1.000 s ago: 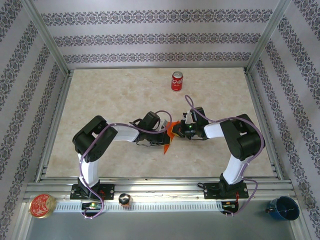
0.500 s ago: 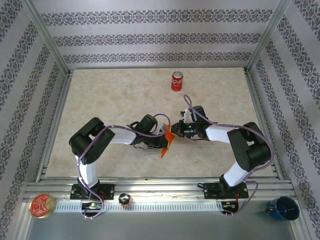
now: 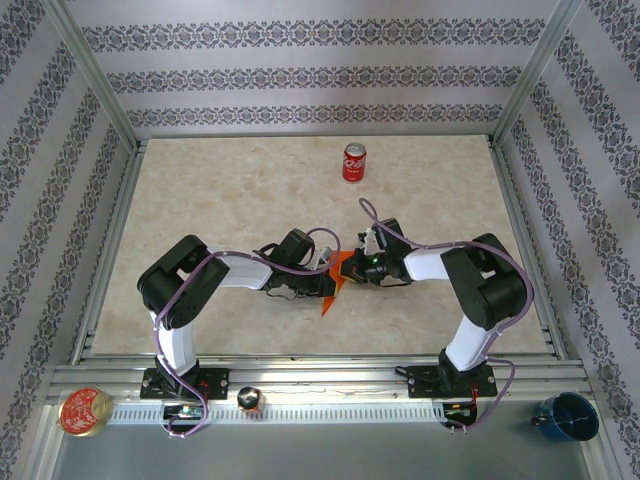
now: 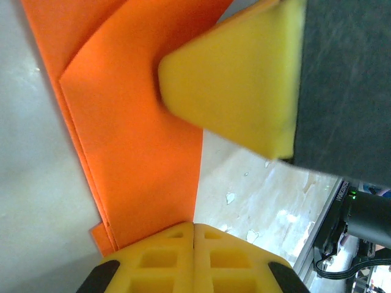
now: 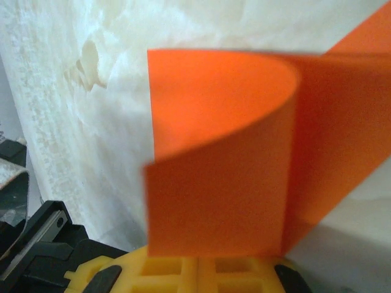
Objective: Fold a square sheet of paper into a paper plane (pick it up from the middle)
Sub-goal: Fold the wing for the fifth time at the center of the table.
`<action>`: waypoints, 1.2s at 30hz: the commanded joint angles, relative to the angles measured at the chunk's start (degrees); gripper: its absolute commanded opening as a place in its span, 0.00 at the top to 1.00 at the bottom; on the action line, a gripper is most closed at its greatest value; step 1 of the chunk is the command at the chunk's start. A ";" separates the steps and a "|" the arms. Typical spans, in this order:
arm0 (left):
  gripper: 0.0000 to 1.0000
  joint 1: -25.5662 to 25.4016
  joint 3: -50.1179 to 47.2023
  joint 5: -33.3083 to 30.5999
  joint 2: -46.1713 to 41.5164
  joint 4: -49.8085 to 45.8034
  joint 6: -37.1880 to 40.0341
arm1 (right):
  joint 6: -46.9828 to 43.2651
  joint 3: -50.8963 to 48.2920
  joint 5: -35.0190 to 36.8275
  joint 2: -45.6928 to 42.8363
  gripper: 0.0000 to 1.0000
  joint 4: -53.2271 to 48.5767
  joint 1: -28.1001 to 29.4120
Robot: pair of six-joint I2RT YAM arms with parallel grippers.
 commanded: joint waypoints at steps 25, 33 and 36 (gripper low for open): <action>1.00 -0.80 -3.64 -1.71 0.53 -7.09 0.83 | 0.35 9.07 18.91 3.03 0.95 -12.72 -8.90; 1.00 -0.89 -4.21 -1.80 0.50 -6.21 0.40 | -2.02 13.27 19.03 3.33 0.95 -17.11 -11.06; 1.00 -0.90 -4.25 -1.80 0.29 -6.10 0.29 | -3.48 14.21 17.44 1.56 0.94 -18.48 -11.52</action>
